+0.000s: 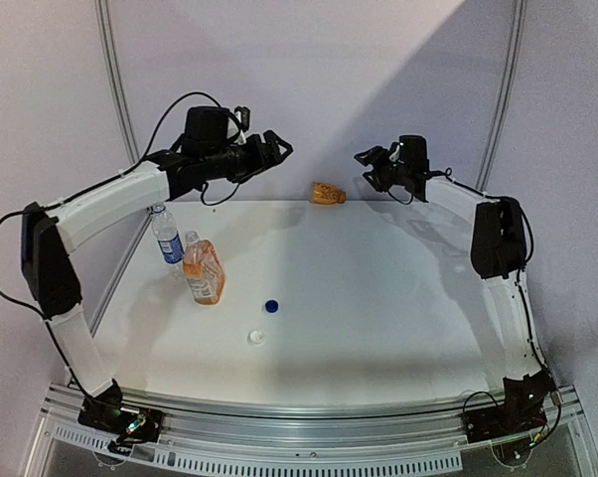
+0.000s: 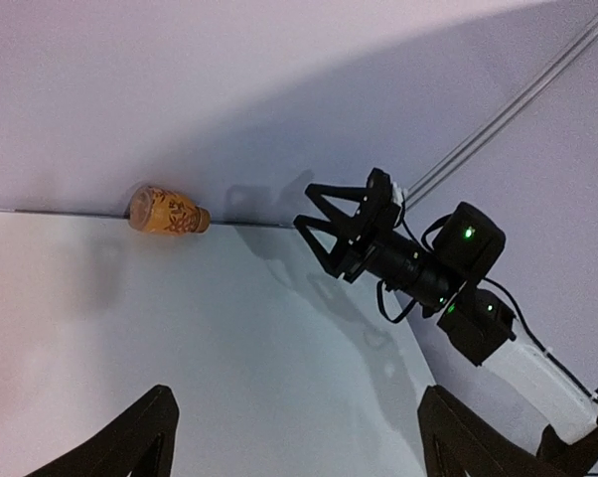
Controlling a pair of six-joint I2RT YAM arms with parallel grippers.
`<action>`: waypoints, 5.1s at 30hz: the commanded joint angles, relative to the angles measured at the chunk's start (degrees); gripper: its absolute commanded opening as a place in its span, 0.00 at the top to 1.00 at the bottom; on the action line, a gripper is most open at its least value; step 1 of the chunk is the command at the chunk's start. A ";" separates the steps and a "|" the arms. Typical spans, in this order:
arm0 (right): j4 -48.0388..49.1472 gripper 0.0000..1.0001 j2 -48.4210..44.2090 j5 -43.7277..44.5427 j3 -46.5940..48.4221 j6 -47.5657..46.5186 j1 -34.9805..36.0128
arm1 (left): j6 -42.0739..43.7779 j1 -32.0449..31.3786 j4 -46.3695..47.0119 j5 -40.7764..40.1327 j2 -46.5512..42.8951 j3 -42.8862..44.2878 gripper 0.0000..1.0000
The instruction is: Unscrew the bottle caps
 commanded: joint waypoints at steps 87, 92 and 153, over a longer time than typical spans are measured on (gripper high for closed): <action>8.44 0.59 -42.99 14.20 -53.05 -19.74 10.33 | -22.98 0.63 4.24 -4.23 25.82 32.92 0.22; -4.70 0.59 -55.06 20.25 -59.16 -20.56 10.35 | -30.23 -1.86 10.45 -7.78 34.54 40.38 0.23; -39.58 0.23 -73.65 38.86 -61.26 -23.75 10.33 | -27.31 3.86 22.57 -8.86 57.71 47.59 0.25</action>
